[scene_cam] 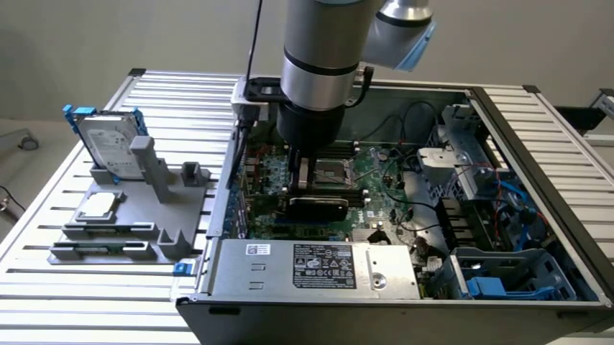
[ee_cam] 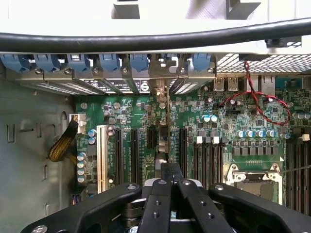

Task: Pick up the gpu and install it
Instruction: 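Press down on the gpu until it lock into place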

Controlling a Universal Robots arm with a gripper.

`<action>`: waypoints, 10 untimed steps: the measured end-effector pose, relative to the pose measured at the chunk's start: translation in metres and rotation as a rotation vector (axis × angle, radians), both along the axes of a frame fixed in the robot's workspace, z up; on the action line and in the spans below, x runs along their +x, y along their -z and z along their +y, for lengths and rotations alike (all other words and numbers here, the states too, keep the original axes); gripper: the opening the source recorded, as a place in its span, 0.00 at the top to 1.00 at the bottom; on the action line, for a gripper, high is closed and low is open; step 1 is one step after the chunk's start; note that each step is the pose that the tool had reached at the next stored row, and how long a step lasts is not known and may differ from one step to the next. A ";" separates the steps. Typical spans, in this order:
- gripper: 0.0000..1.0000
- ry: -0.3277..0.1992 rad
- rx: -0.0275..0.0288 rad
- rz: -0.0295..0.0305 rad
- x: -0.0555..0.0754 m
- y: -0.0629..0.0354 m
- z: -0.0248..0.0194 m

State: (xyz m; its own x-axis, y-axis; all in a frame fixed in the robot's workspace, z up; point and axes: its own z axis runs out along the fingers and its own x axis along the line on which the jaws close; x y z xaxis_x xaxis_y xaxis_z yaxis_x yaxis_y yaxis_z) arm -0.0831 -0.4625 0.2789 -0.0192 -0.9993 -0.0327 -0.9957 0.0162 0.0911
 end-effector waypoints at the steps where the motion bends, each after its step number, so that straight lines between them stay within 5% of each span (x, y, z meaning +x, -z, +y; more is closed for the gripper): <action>1: 0.89 0.000 0.0000 0.0001 0.000 0.0001 0.0005; 10: 0.89 0.000 -0.0001 0.0001 0.000 0.0034 0.0041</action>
State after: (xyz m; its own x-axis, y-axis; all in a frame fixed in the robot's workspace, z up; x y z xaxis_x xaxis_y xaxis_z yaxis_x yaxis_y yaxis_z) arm -0.0830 -0.4584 0.2755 -0.0192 -0.9993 -0.0326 -0.9957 0.0162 0.0912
